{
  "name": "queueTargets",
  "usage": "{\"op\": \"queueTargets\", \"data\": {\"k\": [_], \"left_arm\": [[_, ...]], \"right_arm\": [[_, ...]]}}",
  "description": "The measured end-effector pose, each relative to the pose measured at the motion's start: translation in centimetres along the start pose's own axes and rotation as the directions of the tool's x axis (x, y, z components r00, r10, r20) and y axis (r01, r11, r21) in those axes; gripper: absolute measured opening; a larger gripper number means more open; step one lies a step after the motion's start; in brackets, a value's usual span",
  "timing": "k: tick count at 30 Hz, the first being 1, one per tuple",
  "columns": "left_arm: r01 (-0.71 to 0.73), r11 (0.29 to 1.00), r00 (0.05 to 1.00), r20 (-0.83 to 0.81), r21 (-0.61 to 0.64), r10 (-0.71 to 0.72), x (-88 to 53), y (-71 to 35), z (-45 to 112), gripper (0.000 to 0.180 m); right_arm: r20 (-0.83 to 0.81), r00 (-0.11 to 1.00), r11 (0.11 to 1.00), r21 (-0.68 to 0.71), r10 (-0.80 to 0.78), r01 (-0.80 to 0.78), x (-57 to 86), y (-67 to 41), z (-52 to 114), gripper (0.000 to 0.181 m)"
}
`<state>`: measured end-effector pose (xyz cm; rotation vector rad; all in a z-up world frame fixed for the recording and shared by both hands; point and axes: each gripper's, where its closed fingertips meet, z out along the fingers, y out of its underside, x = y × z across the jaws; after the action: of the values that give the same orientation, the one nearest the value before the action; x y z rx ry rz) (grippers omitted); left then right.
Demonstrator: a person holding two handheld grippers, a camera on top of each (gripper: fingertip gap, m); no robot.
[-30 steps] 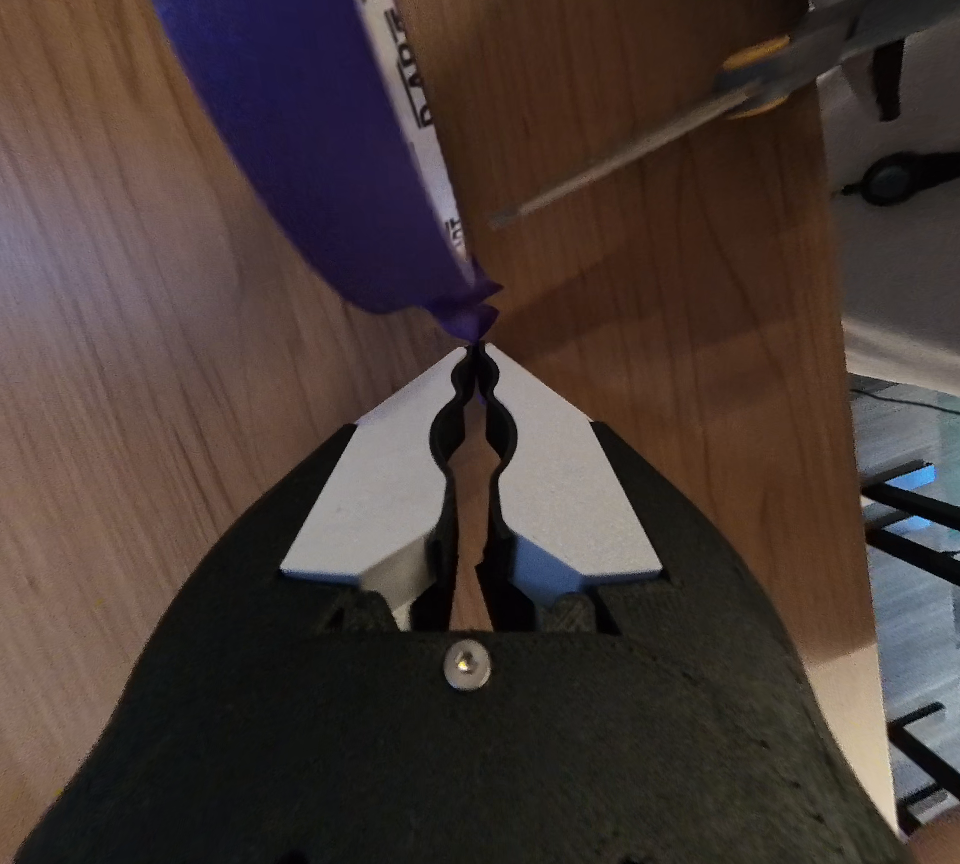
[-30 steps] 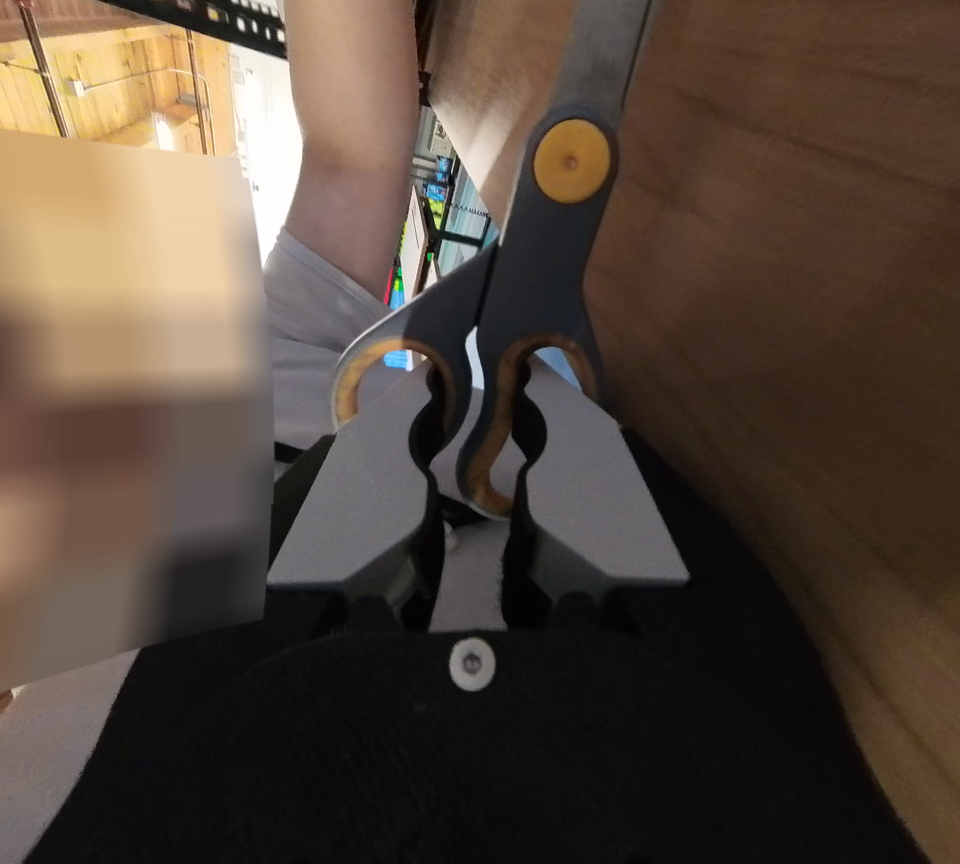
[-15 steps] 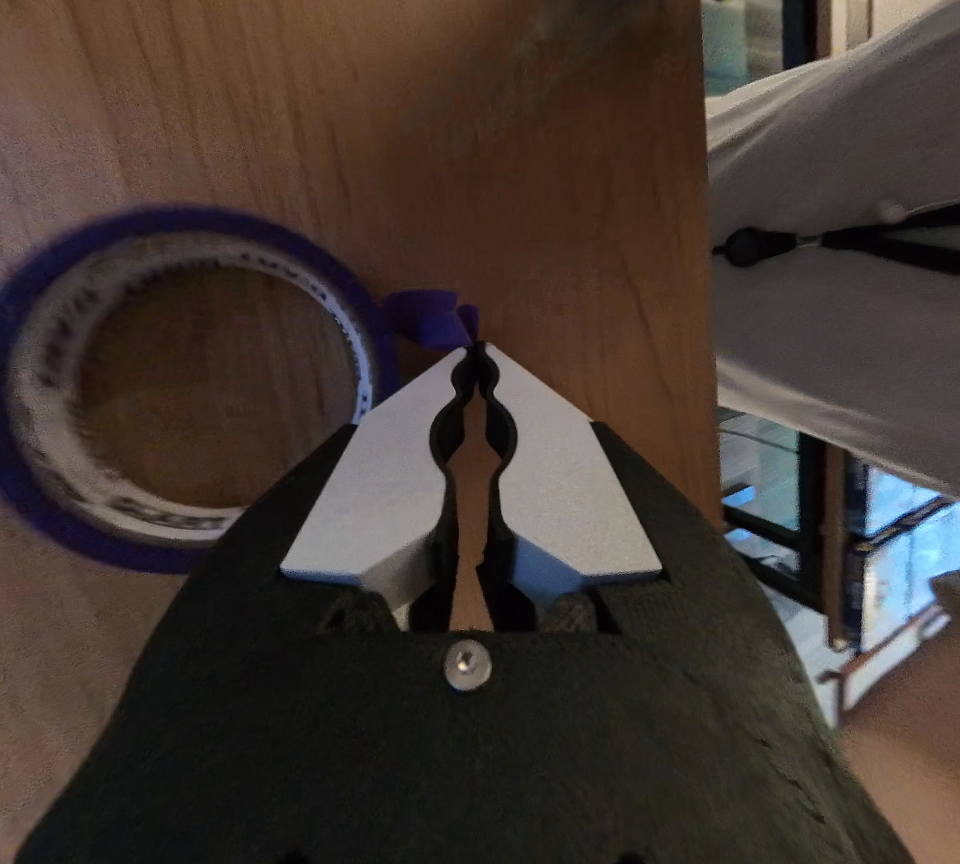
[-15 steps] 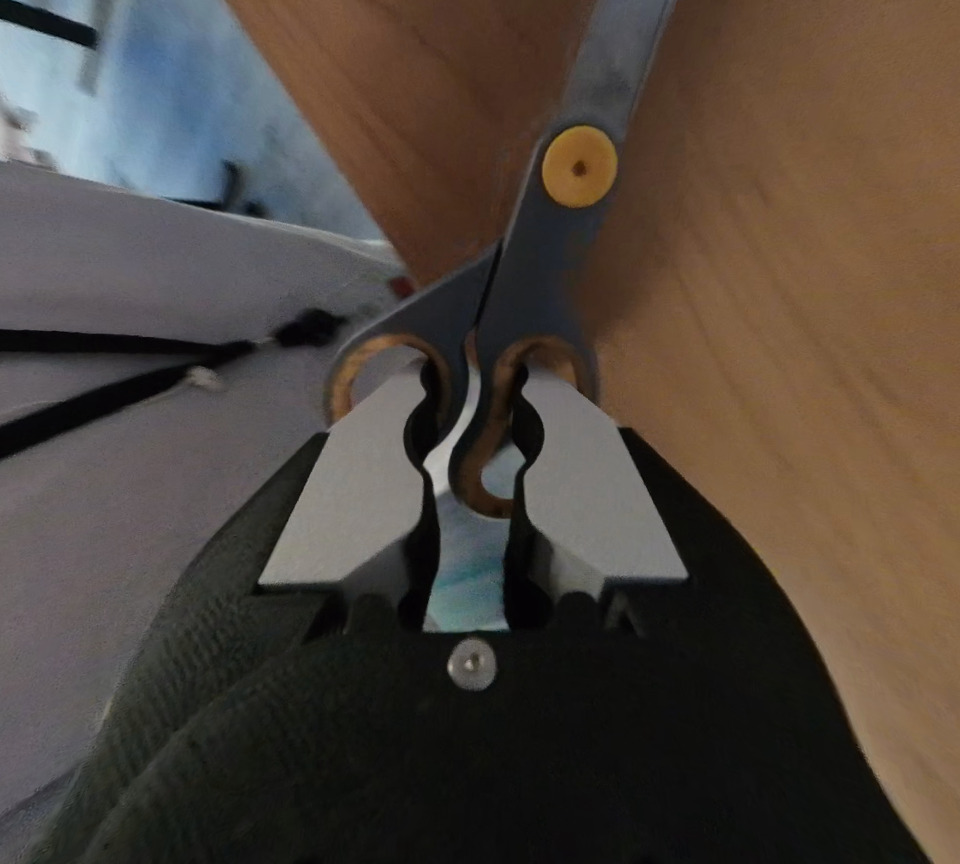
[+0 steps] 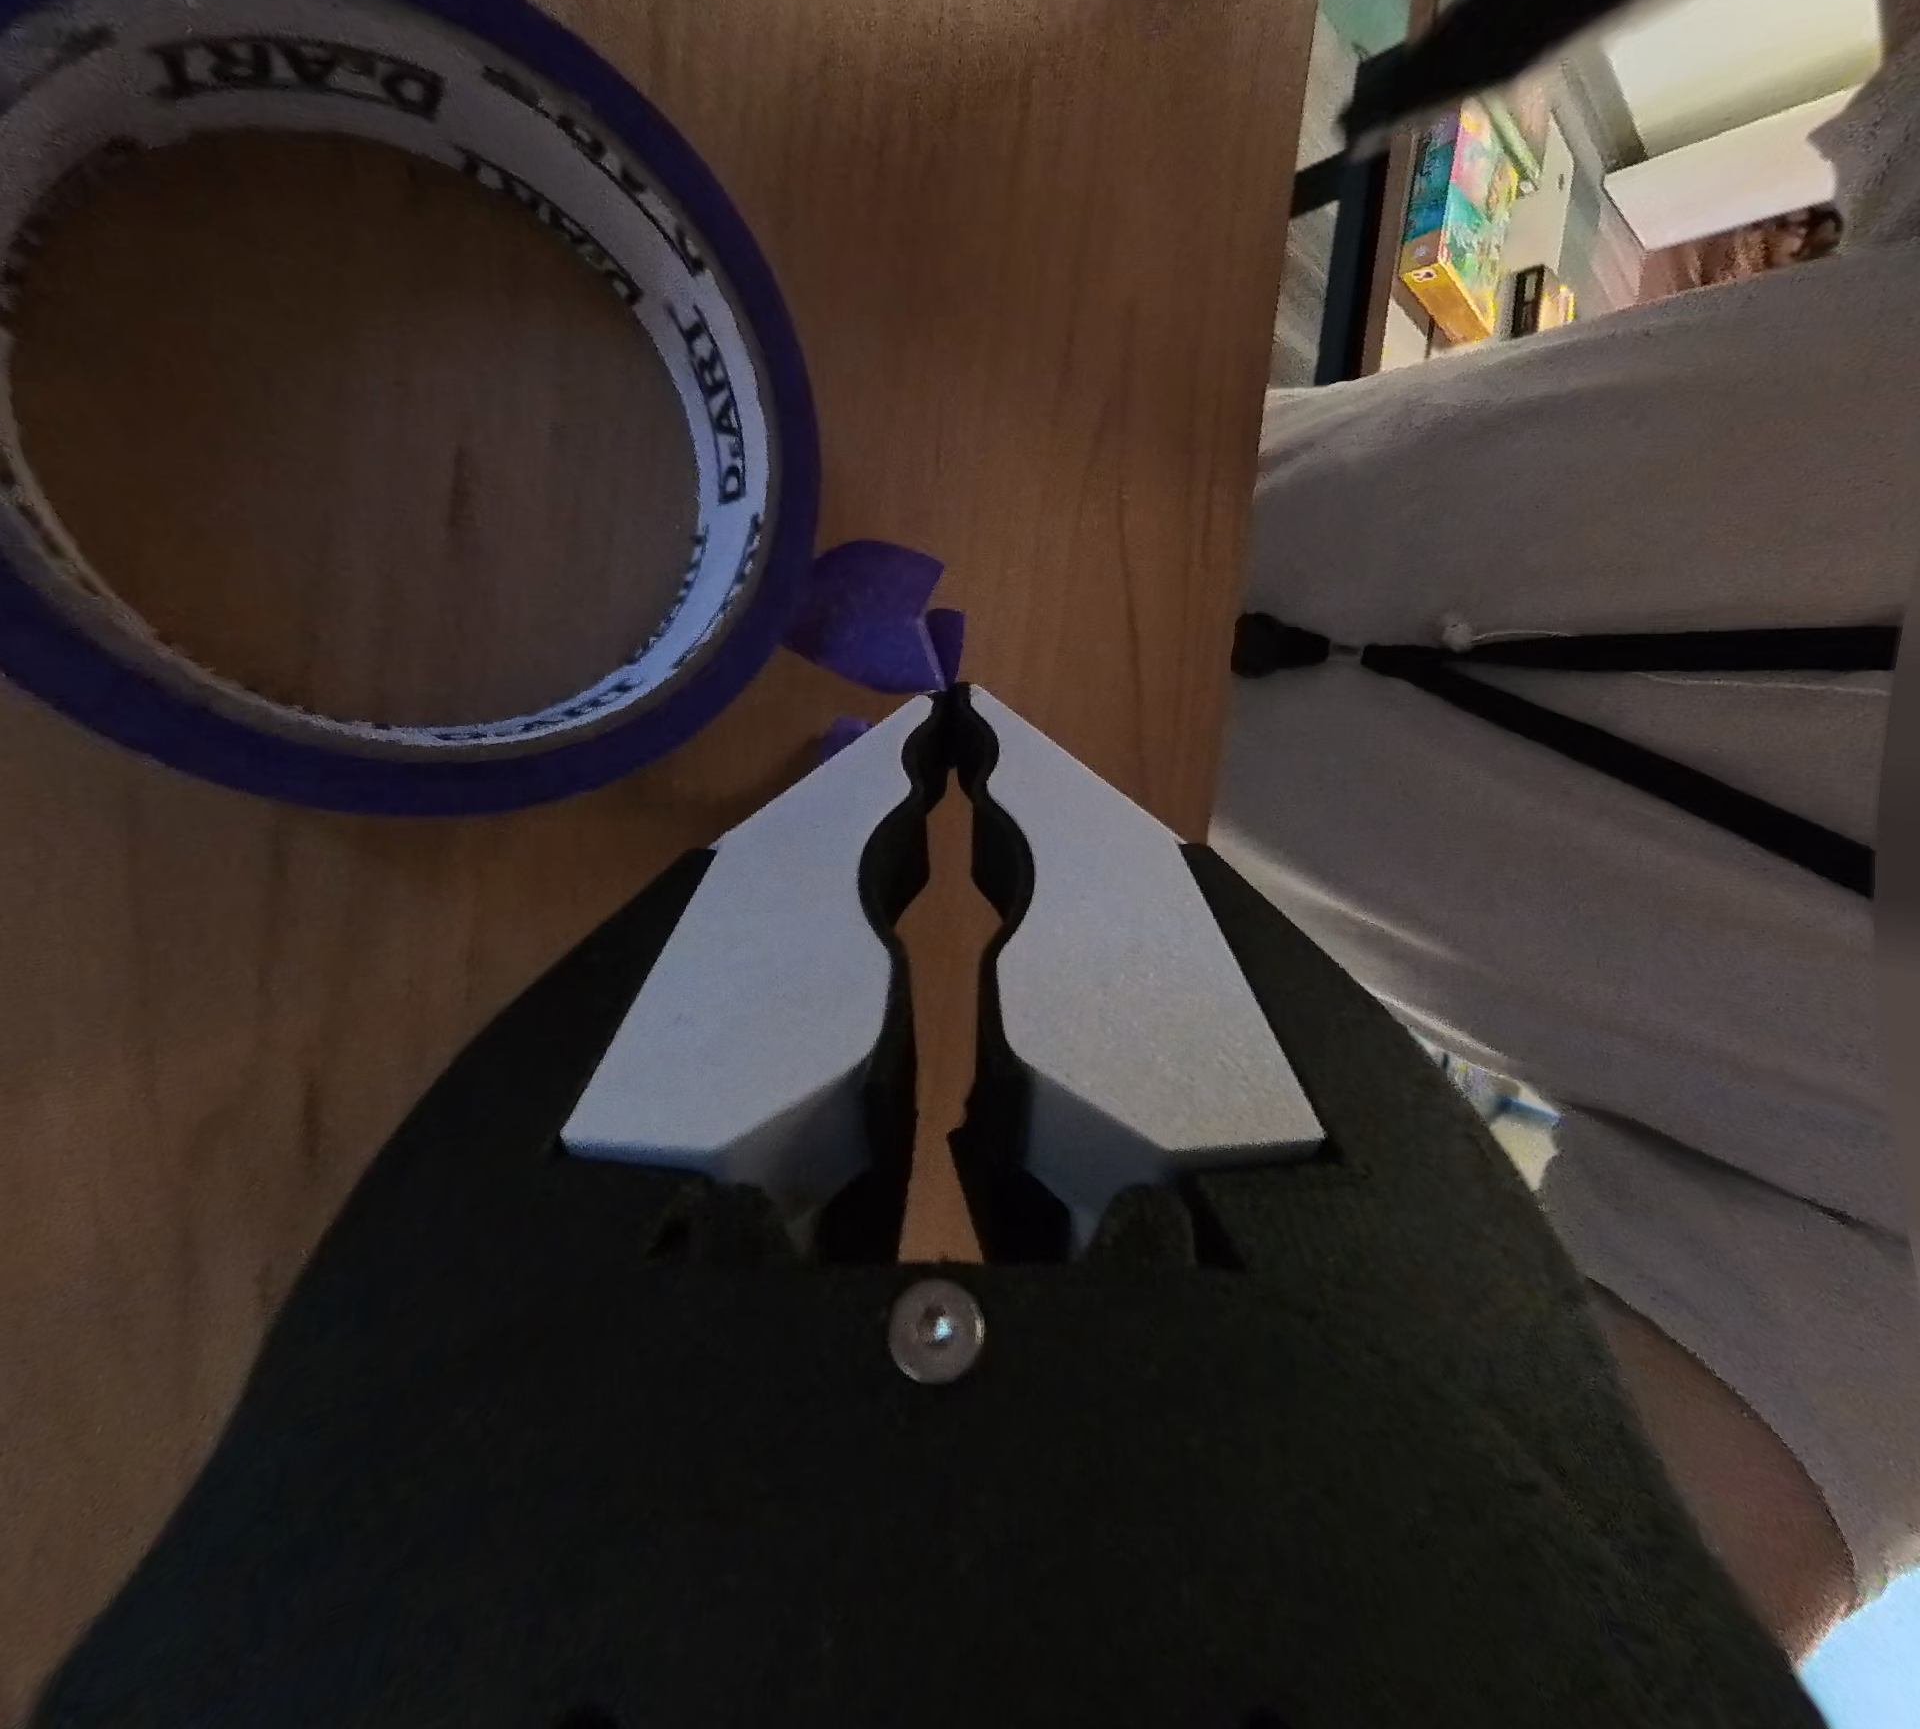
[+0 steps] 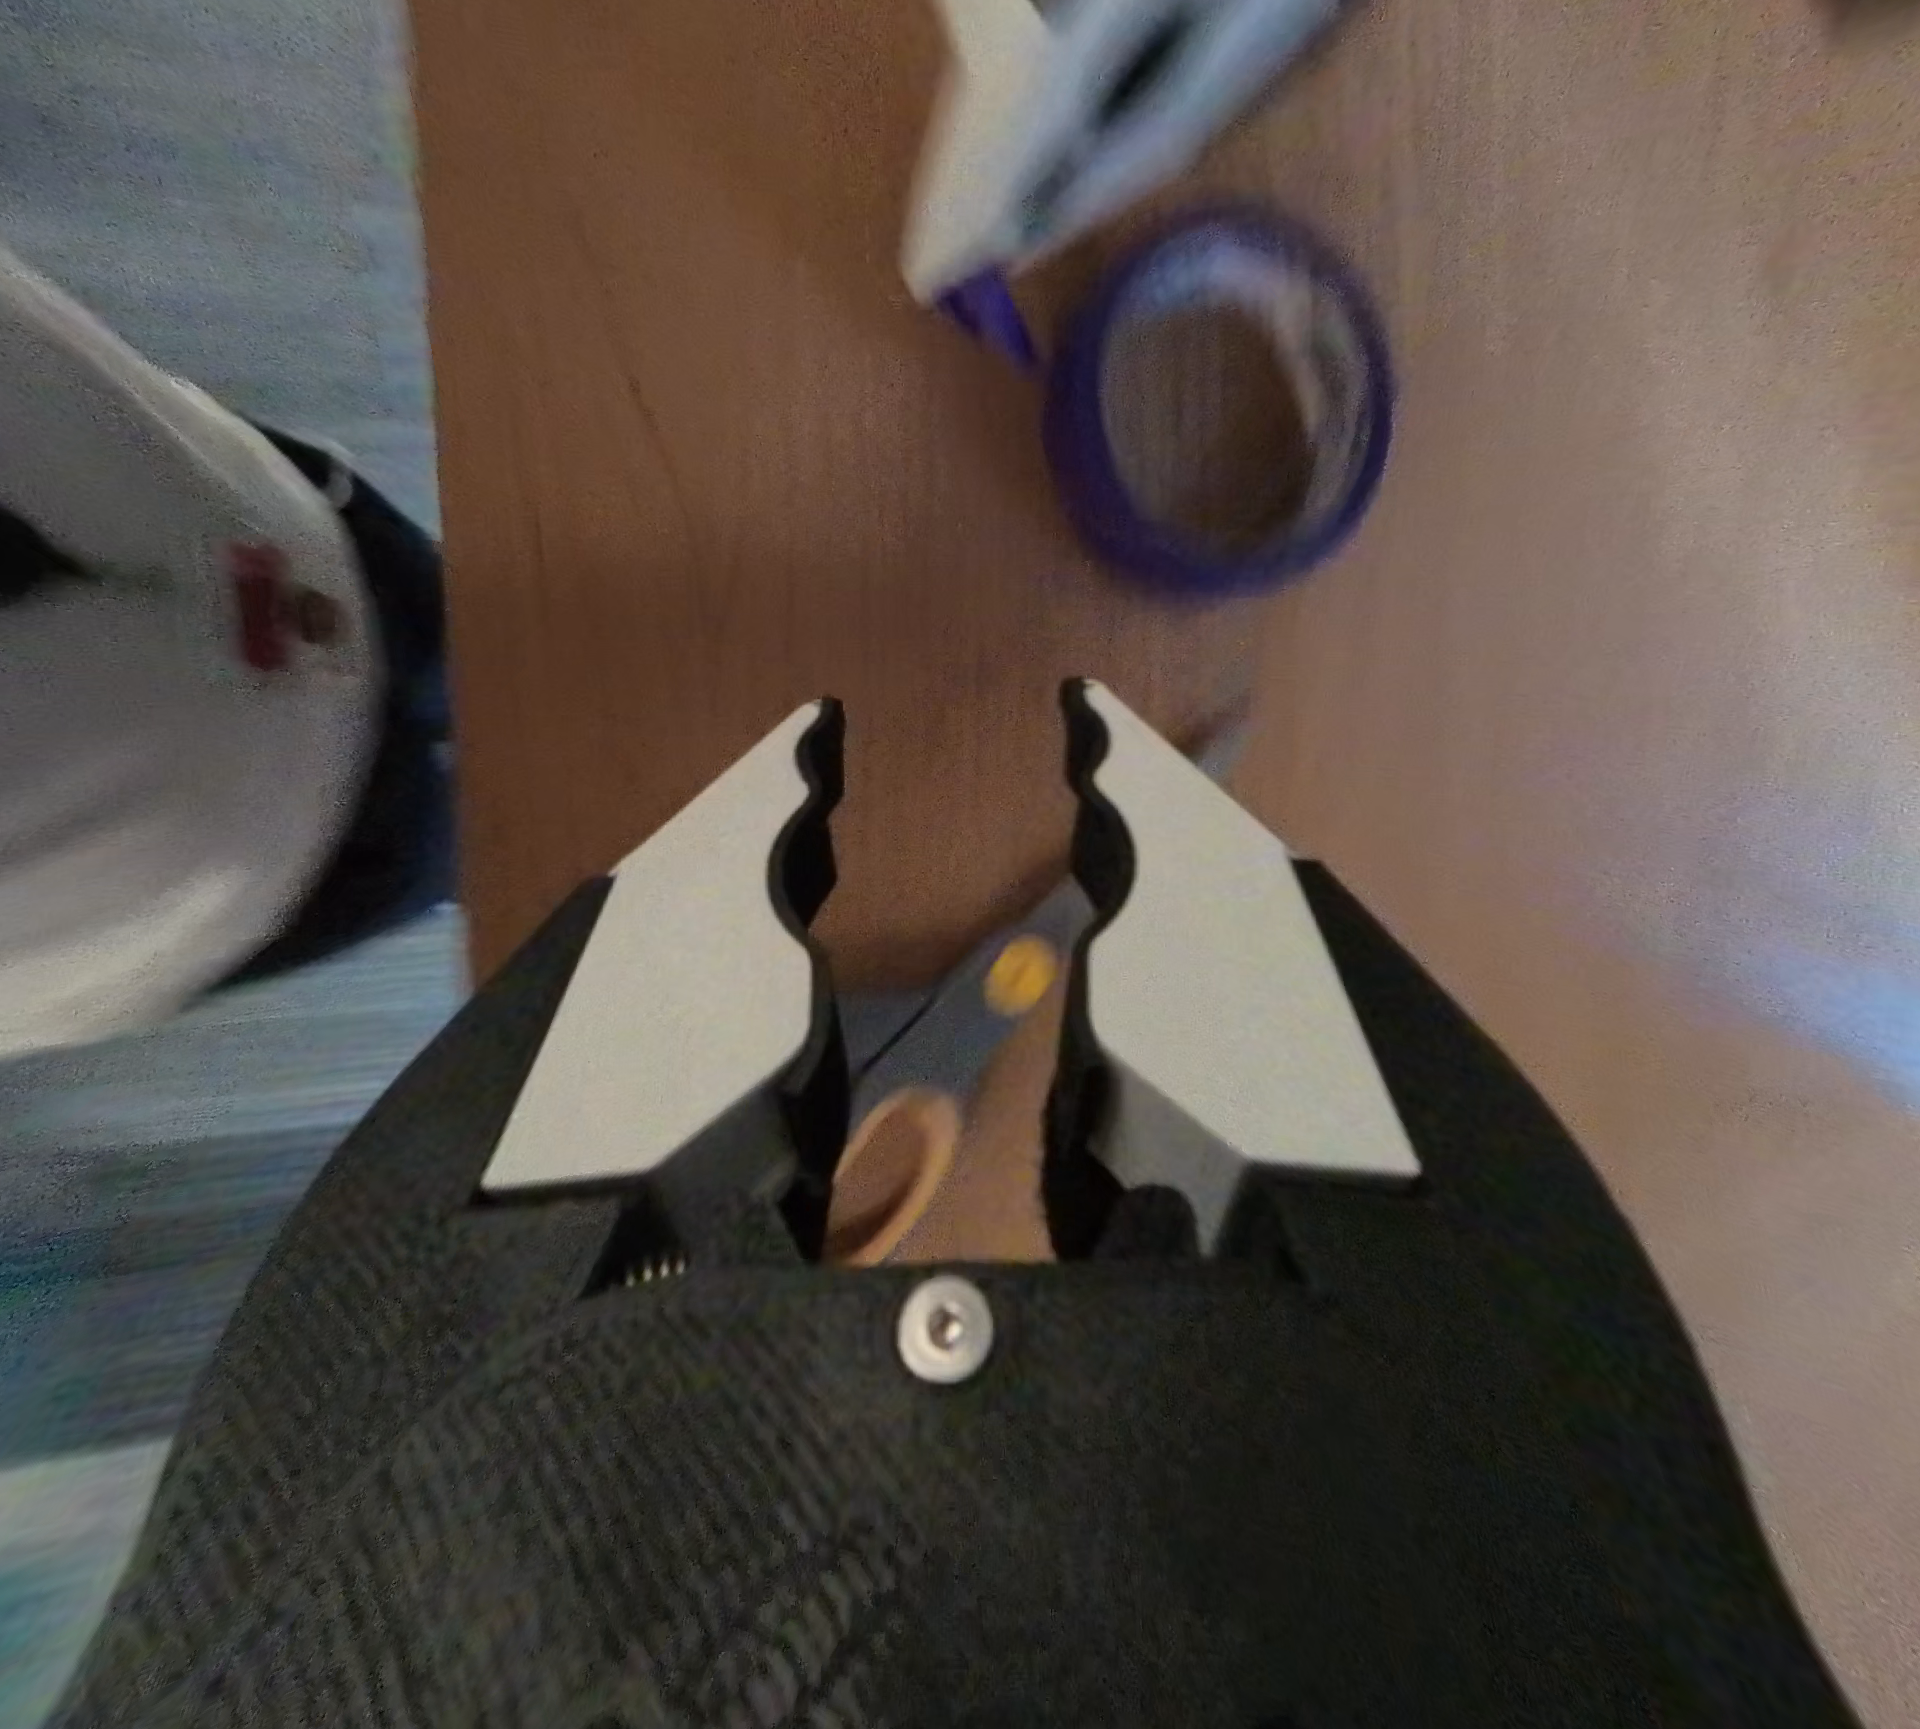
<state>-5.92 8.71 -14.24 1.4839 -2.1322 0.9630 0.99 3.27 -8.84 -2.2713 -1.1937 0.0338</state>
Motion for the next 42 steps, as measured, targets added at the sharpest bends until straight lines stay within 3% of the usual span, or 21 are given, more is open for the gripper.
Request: {"op": "queueTargets", "data": {"k": [3,5,8,13,20,23,32,38,42], "left_arm": [[0.003,1.000,1.000,0.031,0.005,-0.003,-0.2,0.4,-0.3,0.000],[0.007,1.000,0.999,0.031,0.014,-0.008,-0.1,0.6,-0.4,0.000],[0.012,1.000,0.999,0.038,0.019,-0.013,-0.1,0.9,-0.4,0.000],[0.008,1.000,0.999,0.045,0.030,-0.009,0.0,1.2,-0.3,0.000],[0.021,0.996,0.997,0.072,0.089,-0.028,-0.6,1.4,-0.8,0.000],[0.026,0.999,0.993,0.116,0.032,-0.030,-1.4,2.9,-0.7,0.000],[0.047,0.998,0.984,0.169,0.032,-0.051,-1.1,5.5,-2.7,0.000],[0.029,0.998,0.972,0.230,0.049,-0.039,-0.5,6.4,-3.3,0.000],[0.031,0.997,0.968,0.246,0.077,-0.049,-0.3,6.5,-3.6,0.000]], "right_arm": [[-0.286,0.845,0.870,0.066,-0.453,0.489,1.4,-4.1,2.8,0.031],[-0.314,0.783,0.817,0.038,-0.537,0.576,2.0,-4.7,5.3,0.027],[-0.251,0.808,0.814,0.107,-0.533,0.571,1.5,-5.4,8.0,0.027],[-0.227,0.788,0.783,0.133,-0.573,0.608,1.5,-5.7,9.4,0.000],[-0.145,0.822,0.802,0.180,-0.551,0.569,1.8,-5.5,9.8,0.000],[-0.132,0.832,0.816,0.166,-0.539,0.554,2.6,-4.9,9.8,0.000],[-0.122,0.870,0.847,0.201,-0.478,0.493,3.4,-4.8,9.9,0.000],[-0.099,0.895,0.863,0.237,-0.435,0.445,2.6,-5.6,9.4,0.034],[0.080,0.944,0.914,0.289,-0.320,0.285,1.3,-5.8,9.2,0.059]]}}
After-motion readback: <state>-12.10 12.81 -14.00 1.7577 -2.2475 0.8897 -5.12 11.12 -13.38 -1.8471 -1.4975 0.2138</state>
